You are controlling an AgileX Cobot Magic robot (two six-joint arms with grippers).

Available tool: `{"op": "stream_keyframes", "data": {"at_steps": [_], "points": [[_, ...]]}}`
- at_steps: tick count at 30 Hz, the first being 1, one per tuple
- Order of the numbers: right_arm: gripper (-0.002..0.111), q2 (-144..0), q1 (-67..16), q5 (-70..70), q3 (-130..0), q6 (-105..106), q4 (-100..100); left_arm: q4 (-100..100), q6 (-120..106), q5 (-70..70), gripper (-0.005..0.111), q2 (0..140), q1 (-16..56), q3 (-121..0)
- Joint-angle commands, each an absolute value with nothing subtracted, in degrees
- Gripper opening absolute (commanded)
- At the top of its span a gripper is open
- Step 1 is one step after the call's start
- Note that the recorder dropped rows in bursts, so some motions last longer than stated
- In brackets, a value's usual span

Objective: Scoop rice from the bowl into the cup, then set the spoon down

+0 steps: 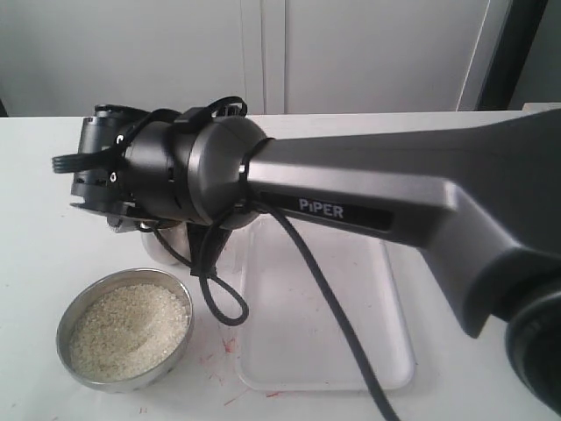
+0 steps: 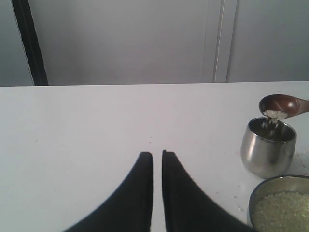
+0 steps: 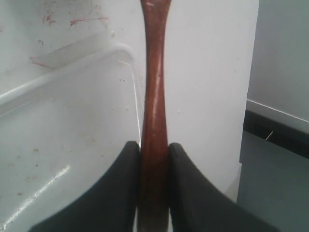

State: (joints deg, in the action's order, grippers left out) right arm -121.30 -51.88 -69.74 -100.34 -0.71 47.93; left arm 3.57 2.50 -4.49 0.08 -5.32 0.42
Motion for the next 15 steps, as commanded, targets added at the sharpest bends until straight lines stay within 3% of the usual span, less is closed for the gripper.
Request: {"op": "stream_keyframes", "data": {"at_steps": [1, 15], "points": [[0.0, -122.7, -52.06, -69.96, -100.7, -3.82, 51.81, 3.83, 2.81, -4.66, 0.014, 0.0, -4.89, 0.0], [0.0, -124.15, -53.63, -69.96, -100.7, -3.82, 54.65, 3.83, 2.81, -4.66, 0.014, 0.0, -4.89, 0.0]]}}
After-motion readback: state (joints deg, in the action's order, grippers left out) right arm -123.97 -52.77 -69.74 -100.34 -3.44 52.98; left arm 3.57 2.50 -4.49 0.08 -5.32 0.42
